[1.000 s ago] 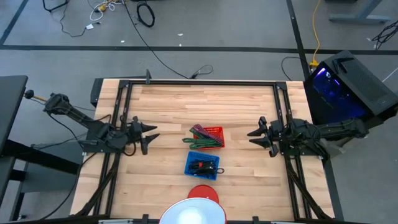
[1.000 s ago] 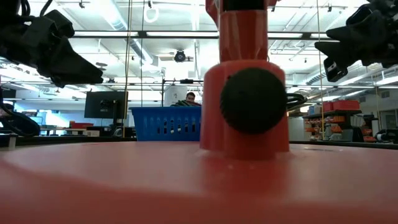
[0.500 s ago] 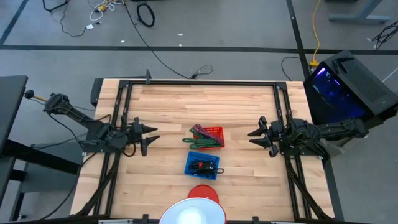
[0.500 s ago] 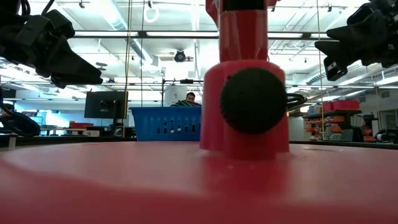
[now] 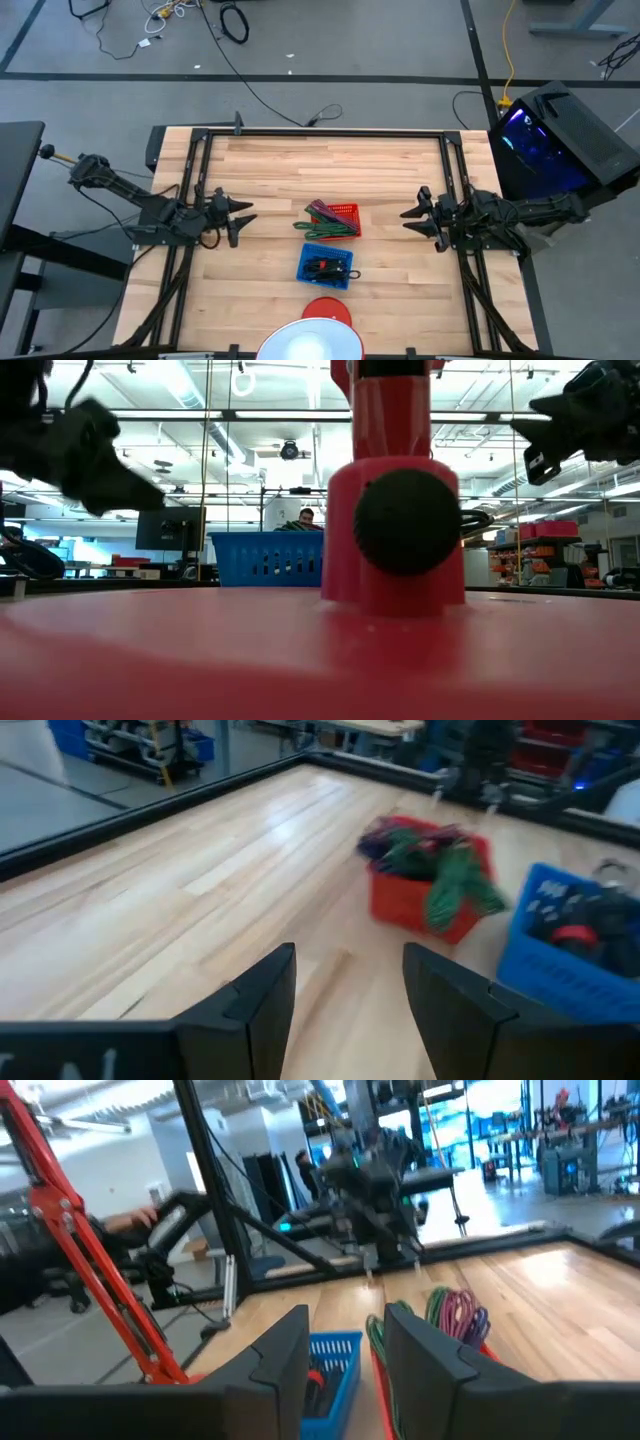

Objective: Pick & Place USB Port
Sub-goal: Return to Home Position

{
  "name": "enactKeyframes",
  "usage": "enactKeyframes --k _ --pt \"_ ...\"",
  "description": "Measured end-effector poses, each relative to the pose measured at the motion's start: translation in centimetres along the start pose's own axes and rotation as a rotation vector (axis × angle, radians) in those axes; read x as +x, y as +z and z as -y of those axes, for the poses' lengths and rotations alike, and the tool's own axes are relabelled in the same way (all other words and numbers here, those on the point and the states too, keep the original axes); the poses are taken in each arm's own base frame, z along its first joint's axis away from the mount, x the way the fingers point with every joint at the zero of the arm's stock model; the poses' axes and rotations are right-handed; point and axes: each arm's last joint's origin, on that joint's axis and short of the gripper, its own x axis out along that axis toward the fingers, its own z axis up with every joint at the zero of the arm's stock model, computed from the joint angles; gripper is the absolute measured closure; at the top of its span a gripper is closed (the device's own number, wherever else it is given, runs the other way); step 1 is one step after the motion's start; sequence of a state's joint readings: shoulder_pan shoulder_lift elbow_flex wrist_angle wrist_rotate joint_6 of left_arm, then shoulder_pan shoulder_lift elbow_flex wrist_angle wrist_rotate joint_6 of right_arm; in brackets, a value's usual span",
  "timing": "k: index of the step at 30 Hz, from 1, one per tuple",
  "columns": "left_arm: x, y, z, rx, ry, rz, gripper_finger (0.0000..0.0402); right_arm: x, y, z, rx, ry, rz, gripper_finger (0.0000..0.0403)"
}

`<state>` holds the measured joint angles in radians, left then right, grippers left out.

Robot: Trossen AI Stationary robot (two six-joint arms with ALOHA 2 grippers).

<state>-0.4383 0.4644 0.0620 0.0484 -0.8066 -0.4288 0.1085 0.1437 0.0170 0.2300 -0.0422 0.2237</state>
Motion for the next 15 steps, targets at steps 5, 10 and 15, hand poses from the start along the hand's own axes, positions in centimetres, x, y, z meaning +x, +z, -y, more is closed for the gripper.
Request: enactKeyframes --k 5,10,15 --pt "0.5 -1.1 -1.0 -0.014 0.068 0.006 0.0211 -0.8 0.9 -0.2 -0.005 0.022 0.104 0.027" --pt "0.9 -0.7 -1.6 -0.047 0.112 0.028 0.0211 -1.1 1.6 -0.4 -0.008 0.037 0.179 0.027" --pt "1.5 -0.5 -2.7 -0.071 0.204 0.033 0.0211 -1.1 1.7 -0.4 -0.009 0.039 0.188 0.027"
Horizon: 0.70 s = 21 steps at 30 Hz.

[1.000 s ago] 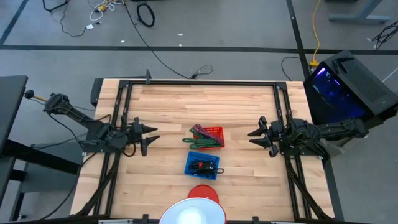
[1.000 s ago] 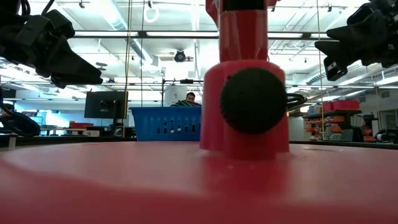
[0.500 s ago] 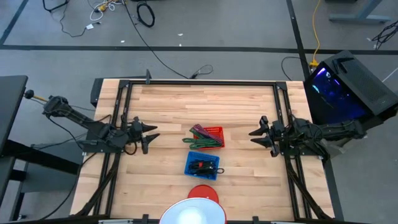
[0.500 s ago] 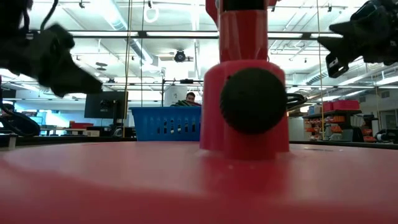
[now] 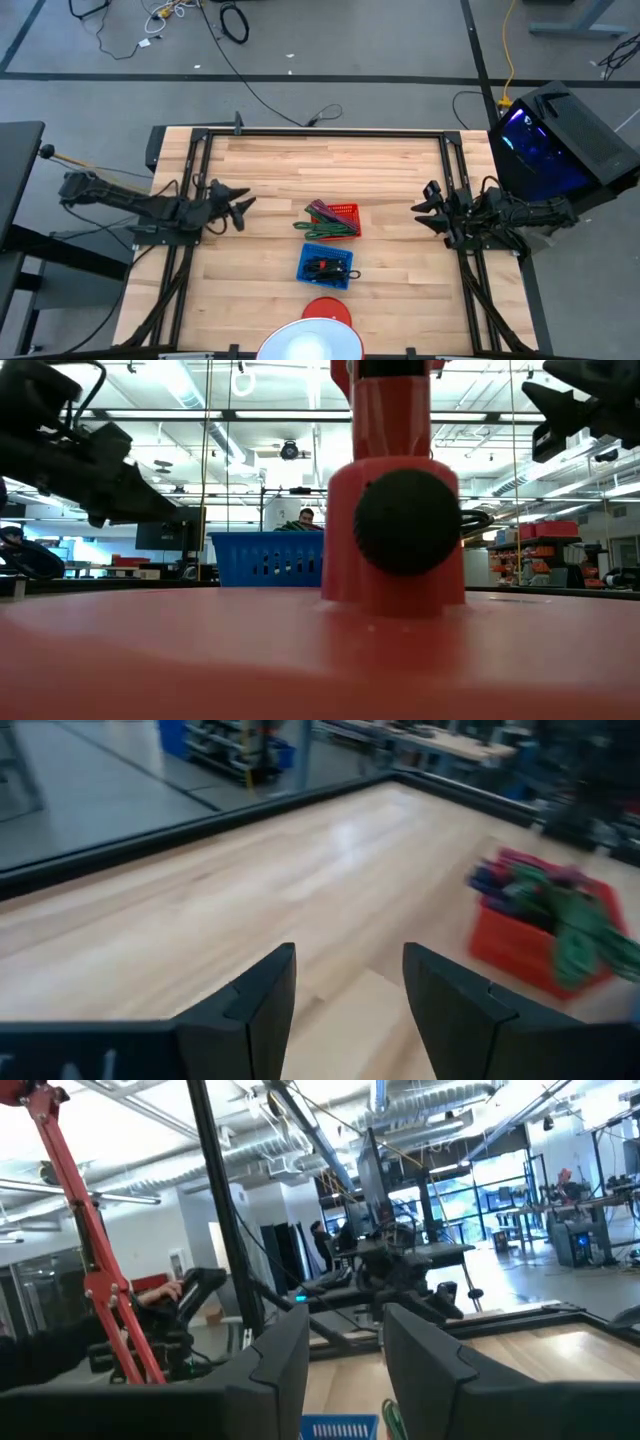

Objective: Pick & Place USB Port
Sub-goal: Return to Home Position

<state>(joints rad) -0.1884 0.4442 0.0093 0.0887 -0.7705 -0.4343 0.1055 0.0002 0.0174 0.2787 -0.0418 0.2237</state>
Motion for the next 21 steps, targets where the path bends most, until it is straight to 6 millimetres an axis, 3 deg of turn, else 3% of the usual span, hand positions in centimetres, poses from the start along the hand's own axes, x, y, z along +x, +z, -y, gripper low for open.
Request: enactKeyframes --k 21 --pt "1.7 1.0 -3.5 -0.087 0.327 0.061 0.0211 -0.1 0.2 1.3 -0.041 -0.141 0.021 0.027"
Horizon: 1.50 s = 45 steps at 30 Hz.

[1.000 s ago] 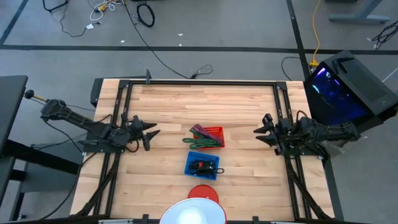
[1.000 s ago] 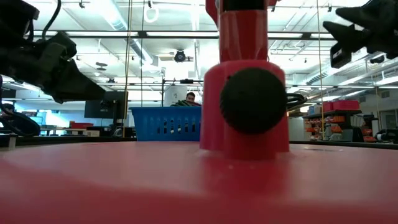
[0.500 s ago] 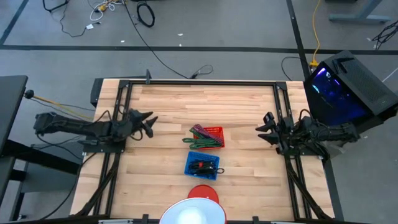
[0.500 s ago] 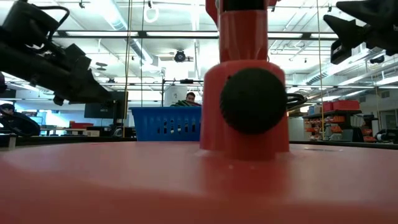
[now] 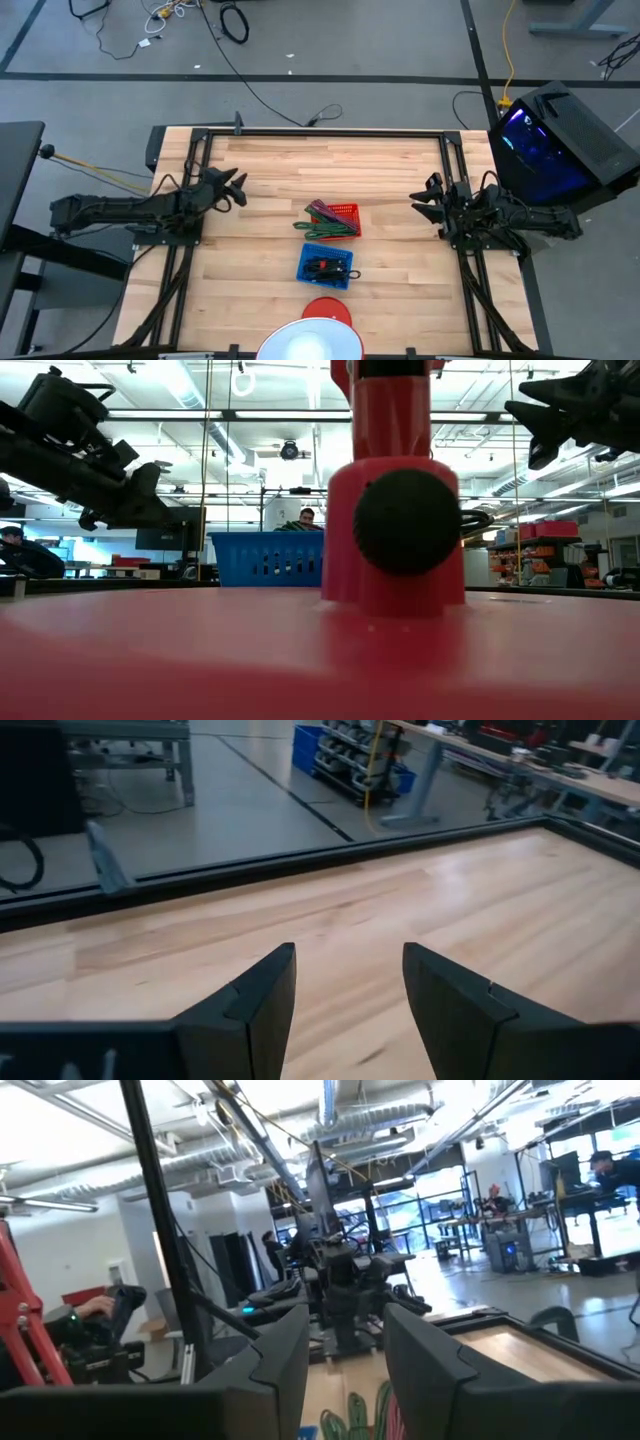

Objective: Pick & Place USB Port
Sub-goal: Return to Home Position

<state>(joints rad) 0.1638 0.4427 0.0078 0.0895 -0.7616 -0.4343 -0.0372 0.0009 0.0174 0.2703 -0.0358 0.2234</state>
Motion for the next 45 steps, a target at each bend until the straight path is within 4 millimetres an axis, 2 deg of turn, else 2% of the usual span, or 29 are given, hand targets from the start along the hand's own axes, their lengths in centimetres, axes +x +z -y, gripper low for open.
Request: enactKeyframes --k 8,13,15,19,30,39,41,45 --pt "0.3 0.1 -0.4 -0.01 0.039 0.007 0.0211 0.0 -0.1 0.1 -0.021 -0.011 -0.01 0.027" --pt "0.3 0.2 -0.4 -0.012 0.039 0.009 0.0211 -0.1 -1.5 0.3 -0.308 0.006 -0.155 0.027" --pt "0.3 0.1 -0.4 -0.012 0.039 0.009 0.0211 -0.2 -2.0 0.3 -0.351 0.05 -0.207 0.027" --pt "0.3 0.1 -0.4 -0.011 0.039 0.009 0.0211 -0.3 -2.4 0.2 -0.289 0.102 -0.252 0.027" --pt "0.2 0.2 -0.4 -0.019 0.035 0.016 0.0211 -0.3 -2.4 0.2 -0.235 0.081 -0.25 0.027" --pt "-1.2 2.4 -1.0 -0.151 -0.026 0.2 0.0211 -0.3 -2.3 0.2 -0.235 0.082 -0.249 0.027" --pt "-1.6 2.8 -1.0 -0.179 -0.123 0.217 0.0211 -0.3 -2.3 0.2 -0.235 0.082 -0.249 0.027" --pt "-2.5 3.0 -0.1 -0.132 -0.532 0.168 0.0211 -0.3 -2.3 0.2 -0.235 0.082 -0.248 0.027"
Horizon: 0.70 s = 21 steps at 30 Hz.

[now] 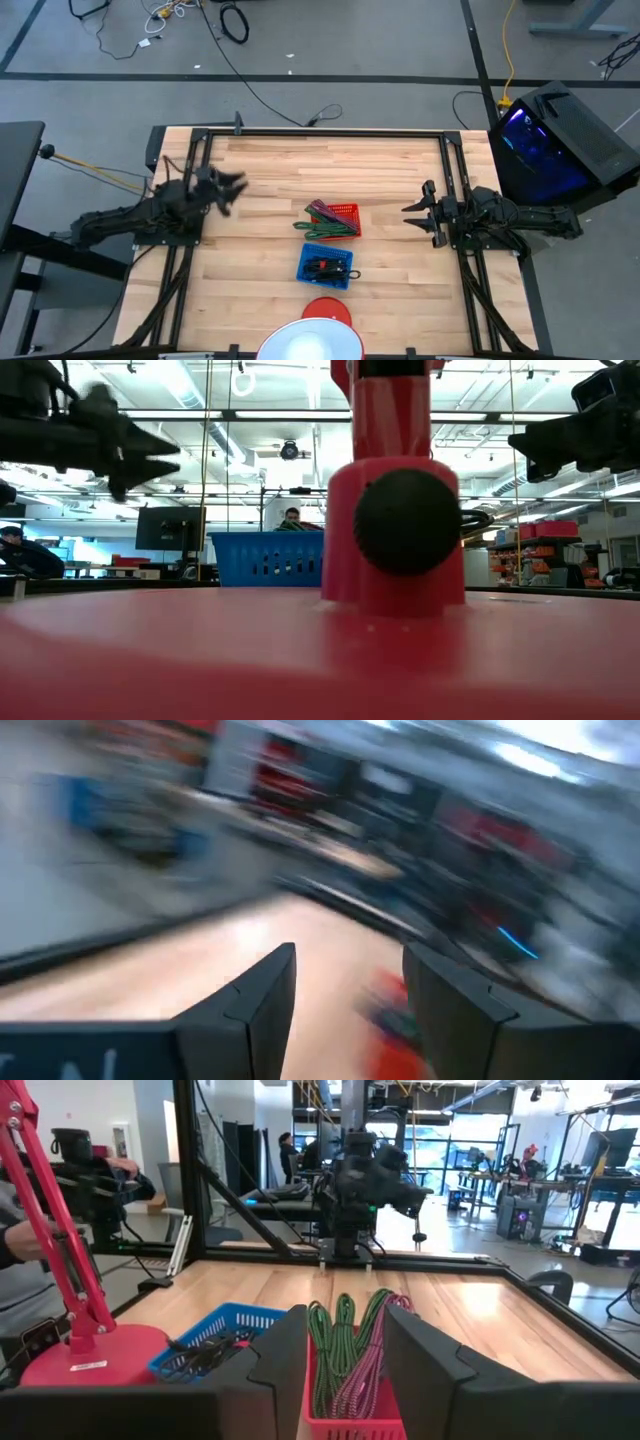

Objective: Pick & Place USB Port
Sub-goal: Return to Home Position

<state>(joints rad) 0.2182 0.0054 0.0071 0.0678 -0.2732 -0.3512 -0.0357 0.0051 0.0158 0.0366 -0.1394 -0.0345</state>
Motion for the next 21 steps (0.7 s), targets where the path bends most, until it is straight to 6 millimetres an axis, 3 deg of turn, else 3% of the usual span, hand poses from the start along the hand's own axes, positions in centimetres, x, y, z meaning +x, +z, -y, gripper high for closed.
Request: enactKeyframes --k 3,6,15,21 --pt "-0.2 -0.5 0.8 0.059 -0.31 -0.117 0.0211 0.0 0.0 0.0 0.0 0.0 0.0 0.027" --pt "-0.4 -0.6 1.3 0.079 -0.461 -0.161 0.0211 0.0 0.0 0.0 0.0 0.0 0.0 0.027" --pt "-0.6 -0.9 1.9 0.098 -0.524 -0.179 0.0211 0.0 0.0 0.0 0.0 0.0 0.001 0.027" --pt "-0.6 -0.8 1.9 -0.008 -0.463 -0.175 0.0211 0.0 0.0 0.0 0.0 0.0 0.0 0.027"
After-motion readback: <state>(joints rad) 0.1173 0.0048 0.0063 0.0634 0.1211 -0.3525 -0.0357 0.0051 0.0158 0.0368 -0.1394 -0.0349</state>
